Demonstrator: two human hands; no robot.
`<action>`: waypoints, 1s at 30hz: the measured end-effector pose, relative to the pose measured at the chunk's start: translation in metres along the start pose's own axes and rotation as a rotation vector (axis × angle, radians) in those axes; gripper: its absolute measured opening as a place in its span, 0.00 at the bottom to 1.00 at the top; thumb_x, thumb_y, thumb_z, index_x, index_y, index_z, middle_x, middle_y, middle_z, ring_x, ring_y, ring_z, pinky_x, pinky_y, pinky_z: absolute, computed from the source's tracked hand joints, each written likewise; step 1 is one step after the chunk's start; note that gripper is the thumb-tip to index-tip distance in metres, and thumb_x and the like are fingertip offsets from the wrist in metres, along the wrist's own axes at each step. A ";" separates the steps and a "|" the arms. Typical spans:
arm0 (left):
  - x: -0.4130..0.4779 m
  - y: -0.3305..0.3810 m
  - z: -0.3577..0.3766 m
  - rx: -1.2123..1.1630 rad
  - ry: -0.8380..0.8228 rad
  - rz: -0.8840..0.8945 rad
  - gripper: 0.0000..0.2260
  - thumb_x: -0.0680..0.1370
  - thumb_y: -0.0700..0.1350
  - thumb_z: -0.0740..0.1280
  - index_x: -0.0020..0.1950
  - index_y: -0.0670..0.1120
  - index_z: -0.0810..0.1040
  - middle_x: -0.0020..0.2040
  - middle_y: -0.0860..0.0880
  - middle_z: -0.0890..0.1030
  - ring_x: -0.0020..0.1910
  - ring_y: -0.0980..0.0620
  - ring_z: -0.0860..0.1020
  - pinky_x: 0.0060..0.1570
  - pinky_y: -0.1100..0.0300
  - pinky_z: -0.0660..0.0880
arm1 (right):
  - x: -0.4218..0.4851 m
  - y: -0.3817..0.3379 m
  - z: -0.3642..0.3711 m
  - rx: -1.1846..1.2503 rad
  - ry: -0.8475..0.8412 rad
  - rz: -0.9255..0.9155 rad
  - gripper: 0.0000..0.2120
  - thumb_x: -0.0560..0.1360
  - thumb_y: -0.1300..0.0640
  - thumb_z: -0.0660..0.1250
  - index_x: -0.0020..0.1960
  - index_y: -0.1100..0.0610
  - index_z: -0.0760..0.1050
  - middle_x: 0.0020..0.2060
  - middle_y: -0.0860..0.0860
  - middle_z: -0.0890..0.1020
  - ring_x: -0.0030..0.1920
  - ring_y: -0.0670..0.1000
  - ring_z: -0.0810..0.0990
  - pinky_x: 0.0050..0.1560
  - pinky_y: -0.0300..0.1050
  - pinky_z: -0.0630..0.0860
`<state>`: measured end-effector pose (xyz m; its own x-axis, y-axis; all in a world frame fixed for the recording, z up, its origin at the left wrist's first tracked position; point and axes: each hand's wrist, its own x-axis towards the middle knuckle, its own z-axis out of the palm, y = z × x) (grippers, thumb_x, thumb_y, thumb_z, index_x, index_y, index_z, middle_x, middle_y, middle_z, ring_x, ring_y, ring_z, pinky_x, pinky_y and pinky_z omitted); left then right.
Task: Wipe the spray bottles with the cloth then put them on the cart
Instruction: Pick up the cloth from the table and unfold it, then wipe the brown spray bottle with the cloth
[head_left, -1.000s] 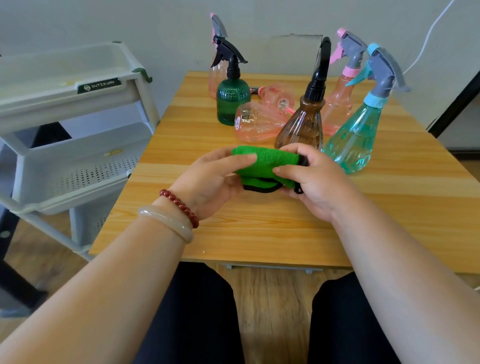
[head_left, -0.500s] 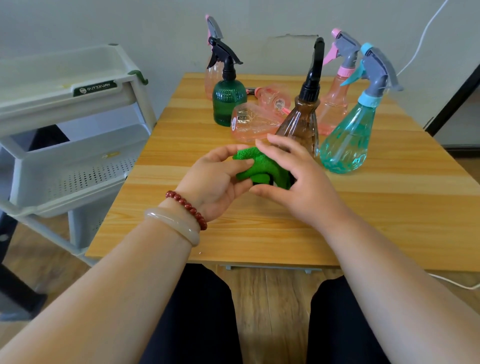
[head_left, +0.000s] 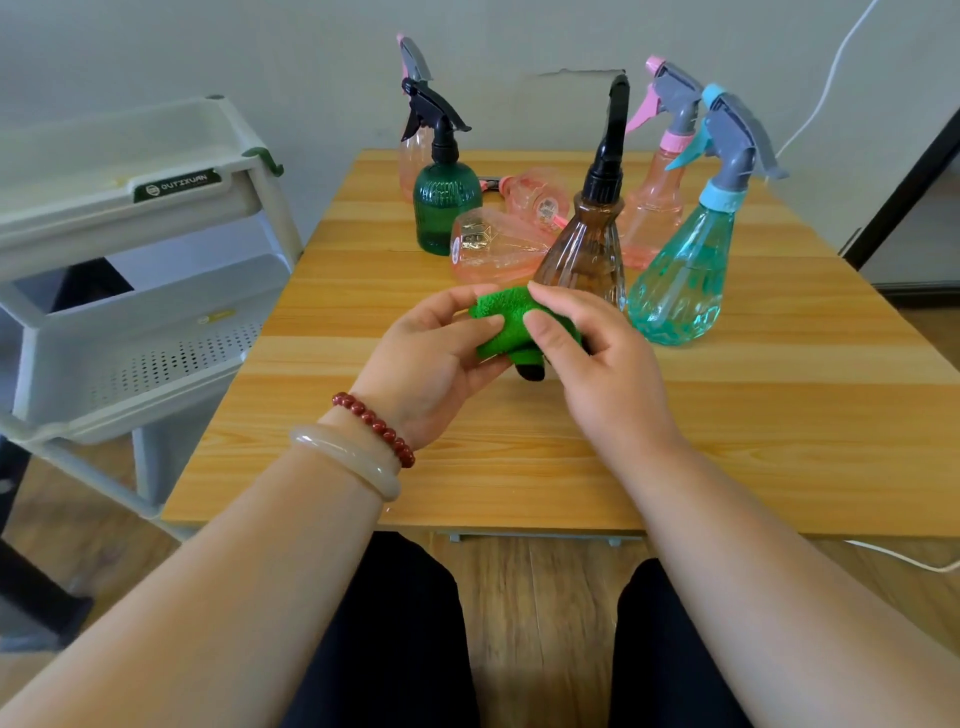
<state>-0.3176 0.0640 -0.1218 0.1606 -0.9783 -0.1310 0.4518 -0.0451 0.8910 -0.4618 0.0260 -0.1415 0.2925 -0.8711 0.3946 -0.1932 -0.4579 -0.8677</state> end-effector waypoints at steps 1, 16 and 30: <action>0.000 -0.002 0.000 0.046 0.002 0.014 0.11 0.80 0.32 0.62 0.52 0.46 0.79 0.44 0.49 0.83 0.42 0.54 0.83 0.43 0.61 0.81 | 0.001 -0.001 0.002 0.000 0.033 0.029 0.17 0.76 0.49 0.70 0.64 0.49 0.78 0.59 0.42 0.78 0.62 0.38 0.74 0.62 0.32 0.70; 0.015 -0.005 0.002 0.526 0.206 0.158 0.03 0.79 0.47 0.69 0.51 0.56 0.79 0.50 0.55 0.82 0.53 0.55 0.82 0.55 0.55 0.79 | 0.016 0.011 -0.024 0.203 0.272 0.246 0.07 0.74 0.54 0.72 0.39 0.49 0.76 0.33 0.41 0.78 0.32 0.37 0.75 0.32 0.29 0.69; 0.052 -0.025 0.032 0.820 0.137 0.373 0.12 0.80 0.48 0.68 0.63 0.57 0.73 0.58 0.63 0.74 0.60 0.61 0.74 0.55 0.69 0.70 | 0.012 0.033 -0.042 -0.025 0.411 -0.033 0.13 0.74 0.64 0.70 0.49 0.59 0.66 0.35 0.44 0.70 0.30 0.35 0.73 0.29 0.30 0.66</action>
<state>-0.3485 0.0074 -0.1371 0.2973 -0.9281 0.2241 -0.4081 0.0886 0.9086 -0.5045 -0.0066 -0.1525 -0.0983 -0.8517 0.5147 -0.2141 -0.4870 -0.8468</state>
